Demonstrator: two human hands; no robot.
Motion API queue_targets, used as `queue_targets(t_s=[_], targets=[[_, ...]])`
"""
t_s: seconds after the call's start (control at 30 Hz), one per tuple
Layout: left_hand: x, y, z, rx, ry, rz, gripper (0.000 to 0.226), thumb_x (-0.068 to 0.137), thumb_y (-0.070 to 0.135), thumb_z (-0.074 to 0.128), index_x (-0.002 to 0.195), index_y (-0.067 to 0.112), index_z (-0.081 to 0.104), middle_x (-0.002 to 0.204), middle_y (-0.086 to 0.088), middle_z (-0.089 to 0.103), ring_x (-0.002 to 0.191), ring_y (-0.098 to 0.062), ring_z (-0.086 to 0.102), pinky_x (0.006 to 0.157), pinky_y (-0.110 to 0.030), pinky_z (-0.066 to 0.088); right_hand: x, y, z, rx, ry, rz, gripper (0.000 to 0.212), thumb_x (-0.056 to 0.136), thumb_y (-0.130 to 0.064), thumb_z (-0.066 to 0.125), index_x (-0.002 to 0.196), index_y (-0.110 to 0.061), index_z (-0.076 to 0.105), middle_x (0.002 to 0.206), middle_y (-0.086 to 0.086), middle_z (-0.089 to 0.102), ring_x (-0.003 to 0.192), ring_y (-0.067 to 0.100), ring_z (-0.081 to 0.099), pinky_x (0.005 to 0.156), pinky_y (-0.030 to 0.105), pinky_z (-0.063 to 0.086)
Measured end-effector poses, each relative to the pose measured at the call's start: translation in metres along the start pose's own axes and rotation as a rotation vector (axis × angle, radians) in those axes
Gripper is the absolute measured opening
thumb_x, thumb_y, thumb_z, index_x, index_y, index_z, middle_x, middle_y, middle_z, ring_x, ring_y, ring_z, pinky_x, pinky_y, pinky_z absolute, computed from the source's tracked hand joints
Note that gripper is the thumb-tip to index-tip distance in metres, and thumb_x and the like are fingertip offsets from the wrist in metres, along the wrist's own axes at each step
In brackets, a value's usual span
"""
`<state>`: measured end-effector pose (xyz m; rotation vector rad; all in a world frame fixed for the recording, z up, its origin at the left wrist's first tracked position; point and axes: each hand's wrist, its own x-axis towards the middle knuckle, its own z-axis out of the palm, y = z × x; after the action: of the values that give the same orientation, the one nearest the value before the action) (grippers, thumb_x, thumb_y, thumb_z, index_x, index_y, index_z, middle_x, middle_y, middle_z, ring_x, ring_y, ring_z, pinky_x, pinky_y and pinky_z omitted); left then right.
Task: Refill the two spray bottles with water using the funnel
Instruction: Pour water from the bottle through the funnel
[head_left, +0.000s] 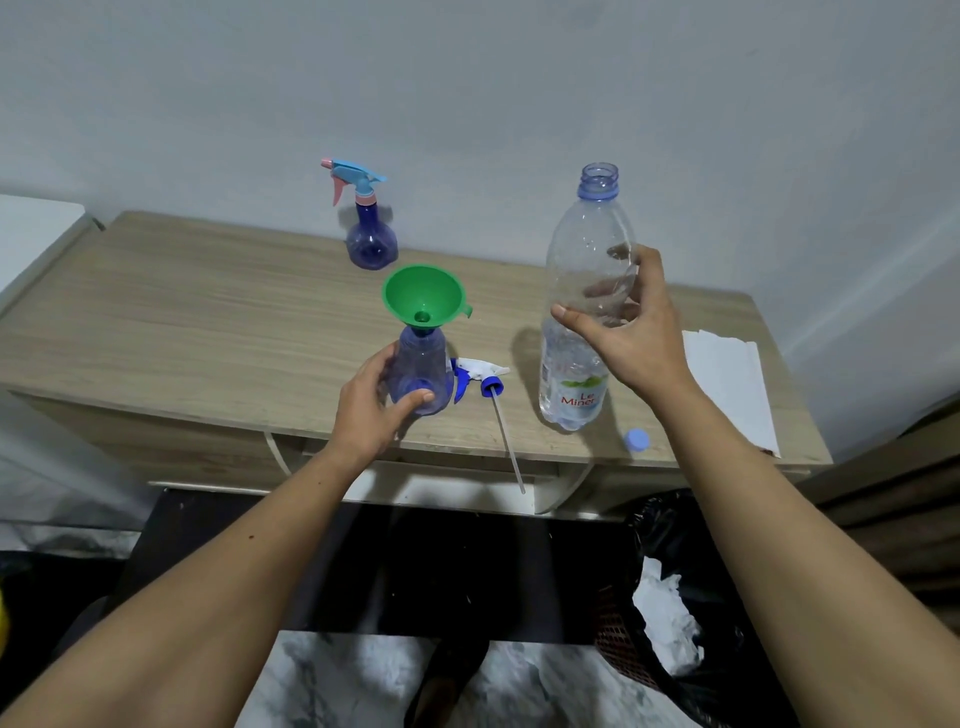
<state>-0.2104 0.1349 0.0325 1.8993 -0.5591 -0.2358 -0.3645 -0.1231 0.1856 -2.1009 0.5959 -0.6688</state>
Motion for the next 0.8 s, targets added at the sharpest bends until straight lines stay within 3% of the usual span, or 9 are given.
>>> queue_targets(t_s=[0.07, 0.17, 0.27, 0.37, 0.4, 0.47, 0.6, 0.8], targets=[[0.0, -0.001, 0.001, 0.005, -0.006, 0.001, 0.079, 0.081, 0.031, 0.092, 0.149, 0.013, 0.055, 0.138, -0.002, 0.069, 0.126, -0.015, 0.065, 0.107, -0.03, 0.054, 0.001, 0.006, 0.002, 0.028, 0.016, 0.013, 0.079, 0.073, -0.043, 0.095, 0.134, -0.035, 0.046, 0.11, -0.001, 0.072, 0.096, 0.019, 0.074, 0.084, 0.028, 0.059], [0.001, -0.001, 0.002, 0.01, -0.002, 0.011, 0.079, 0.081, 0.03, 0.091, 0.149, 0.012, 0.055, 0.138, -0.002, 0.069, 0.126, -0.014, 0.064, 0.1, -0.013, 0.05, 0.004, 0.018, 0.004, 0.092, 0.052, 0.041, 0.079, 0.073, -0.043, 0.095, 0.134, -0.035, 0.045, 0.113, 0.001, 0.072, 0.104, 0.02, 0.074, 0.094, 0.04, 0.061], [0.001, -0.002, 0.002, 0.008, 0.006, 0.016, 0.079, 0.081, 0.031, 0.091, 0.149, 0.011, 0.055, 0.137, -0.003, 0.069, 0.126, -0.015, 0.065, 0.106, -0.025, 0.052, 0.007, 0.028, 0.004, 0.191, 0.098, 0.05, 0.084, 0.07, -0.043, 0.095, 0.136, -0.029, 0.045, 0.114, -0.001, 0.071, 0.108, 0.019, 0.073, 0.101, 0.051, 0.058], [-0.001, -0.003, 0.002, -0.003, 0.007, 0.014, 0.079, 0.081, 0.03, 0.091, 0.149, 0.011, 0.055, 0.137, -0.003, 0.069, 0.126, -0.015, 0.065, 0.109, -0.031, 0.052, 0.006, 0.036, 0.005, 0.252, 0.118, 0.031, 0.084, 0.074, -0.03, 0.095, 0.141, -0.023, 0.044, 0.114, -0.026, 0.068, 0.114, 0.019, 0.071, 0.105, 0.052, 0.057], [-0.001, -0.002, 0.002, -0.004, 0.005, 0.013, 0.079, 0.081, 0.029, 0.091, 0.149, 0.012, 0.055, 0.137, -0.002, 0.069, 0.126, -0.014, 0.064, 0.107, -0.027, 0.052, 0.005, 0.039, 0.006, 0.268, 0.121, 0.032, 0.085, 0.075, -0.026, 0.095, 0.142, -0.022, 0.043, 0.117, -0.025, 0.068, 0.115, 0.019, 0.07, 0.106, 0.051, 0.056], [-0.002, -0.001, 0.002, -0.006, 0.008, 0.016, 0.077, 0.081, 0.027, 0.091, 0.148, 0.012, 0.055, 0.136, -0.002, 0.069, 0.125, -0.013, 0.065, 0.104, -0.017, 0.05, 0.003, 0.042, 0.007, 0.29, 0.129, 0.036, 0.088, 0.075, -0.028, 0.095, 0.145, -0.023, 0.043, 0.13, -0.007, 0.065, 0.118, 0.021, 0.07, 0.107, 0.052, 0.055], [-0.002, -0.001, 0.001, 0.002, 0.011, 0.031, 0.075, 0.082, 0.028, 0.091, 0.147, 0.012, 0.056, 0.134, -0.002, 0.07, 0.124, -0.015, 0.066, 0.104, -0.024, 0.052, 0.0, 0.044, 0.009, 0.302, 0.11, 0.043, 0.091, 0.076, -0.029, 0.095, 0.149, -0.028, 0.041, 0.136, 0.01, 0.062, 0.123, 0.022, 0.067, 0.109, 0.049, 0.055], [-0.002, -0.003, 0.002, -0.018, 0.008, 0.02, 0.077, 0.082, 0.025, 0.091, 0.149, 0.01, 0.055, 0.137, -0.005, 0.069, 0.126, -0.015, 0.065, 0.103, -0.014, 0.049, 0.0, 0.043, 0.01, 0.307, 0.104, 0.036, 0.092, 0.077, -0.029, 0.094, 0.152, -0.026, 0.039, 0.136, 0.008, 0.062, 0.126, 0.021, 0.066, 0.111, 0.052, 0.053]])
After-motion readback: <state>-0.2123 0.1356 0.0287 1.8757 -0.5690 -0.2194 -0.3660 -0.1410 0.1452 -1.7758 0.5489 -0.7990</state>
